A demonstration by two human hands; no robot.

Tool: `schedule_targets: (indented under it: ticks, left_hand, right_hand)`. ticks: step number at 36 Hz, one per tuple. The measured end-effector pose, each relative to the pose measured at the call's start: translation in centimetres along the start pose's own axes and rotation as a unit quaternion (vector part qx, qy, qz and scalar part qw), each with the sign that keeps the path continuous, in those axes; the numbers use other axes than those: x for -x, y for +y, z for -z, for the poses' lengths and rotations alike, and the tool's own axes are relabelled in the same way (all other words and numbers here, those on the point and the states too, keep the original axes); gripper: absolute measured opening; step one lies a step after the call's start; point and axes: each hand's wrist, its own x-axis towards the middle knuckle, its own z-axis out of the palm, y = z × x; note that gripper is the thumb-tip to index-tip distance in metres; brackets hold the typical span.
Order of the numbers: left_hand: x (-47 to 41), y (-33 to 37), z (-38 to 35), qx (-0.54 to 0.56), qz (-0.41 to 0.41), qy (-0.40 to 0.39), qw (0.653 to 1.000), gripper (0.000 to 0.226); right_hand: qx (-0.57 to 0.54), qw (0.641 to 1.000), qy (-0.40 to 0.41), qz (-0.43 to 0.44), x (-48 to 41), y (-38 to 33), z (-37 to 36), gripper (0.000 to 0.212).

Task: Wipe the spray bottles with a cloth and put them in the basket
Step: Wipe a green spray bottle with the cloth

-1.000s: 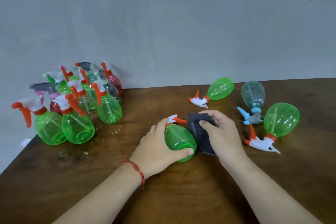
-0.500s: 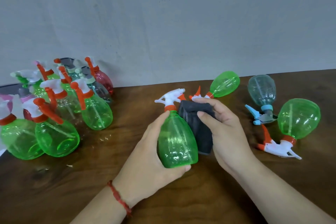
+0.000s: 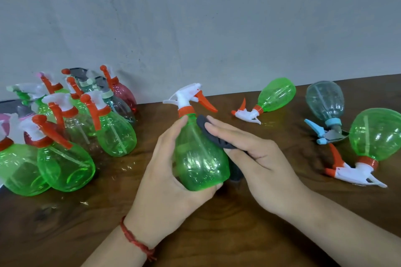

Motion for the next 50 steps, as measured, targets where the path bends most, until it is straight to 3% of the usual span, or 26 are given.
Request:
schedule_targets:
  ticks: [6, 15, 20, 25, 27, 33, 36, 41, 47, 50]
  left_hand:
    - [-0.7, -0.8, 0.3, 0.119, 0.043, 0.073, 0.989, 0.114]
    - [-0.5, -0.5, -0.3, 0.175, 0.053, 0.072, 0.981, 0.109]
    - [0.0, 0.2, -0.4, 0.09, 0.0, -0.015, 0.996, 0.117]
    - [0.4, 0.7, -0.7, 0.048, -0.028, -0.064, 0.996, 0.12]
    - [0.3, 0.4, -0.6, 0.042, -0.029, -0.046, 0.998, 0.119]
    - [-0.8, -0.3, 0.0, 0.118, 0.06, 0.099, 0.986, 0.11]
    - [-1.0, -0.7, -0.1, 0.151, 0.085, 0.117, 0.978, 0.102]
    - [0.1, -0.3, -0.8, 0.084, 0.049, 0.05, 0.994, 0.109]
    - [0.5, -0.1, -1.4, -0.013, -0.024, -0.065, 0.998, 0.118]
    - [0.1, -0.2, -1.4, -0.087, -0.067, -0.065, 0.992, 0.113]
  right_hand:
    - [0.055, 0.996, -0.023, 0.064, 1.2, 0.3, 0.1, 0.06]
    - [0.091, 0.99, -0.014, 0.107, 1.5, 0.5, 0.4, 0.064]
    - [0.042, 0.998, 0.024, 0.042, 0.9, 0.5, 0.3, 0.056]
    - [-0.13, 0.99, 0.006, -0.051, 0.5, 0.2, 0.8, 0.049]
    - [-0.138, 0.989, 0.003, -0.051, 0.6, 0.1, 0.9, 0.05]
    - [0.013, 0.999, -0.037, 0.016, 1.8, 0.5, -0.1, 0.056]
    - [0.06, 0.996, -0.038, 0.047, 1.9, 0.7, -0.4, 0.058]
    - [0.051, 0.998, -0.006, 0.033, 1.4, 0.6, -0.2, 0.054]
    - [-0.139, 0.986, 0.015, -0.095, 0.5, 0.3, 0.9, 0.053]
    - [-0.103, 0.991, 0.017, -0.083, 0.5, 0.5, 0.7, 0.049]
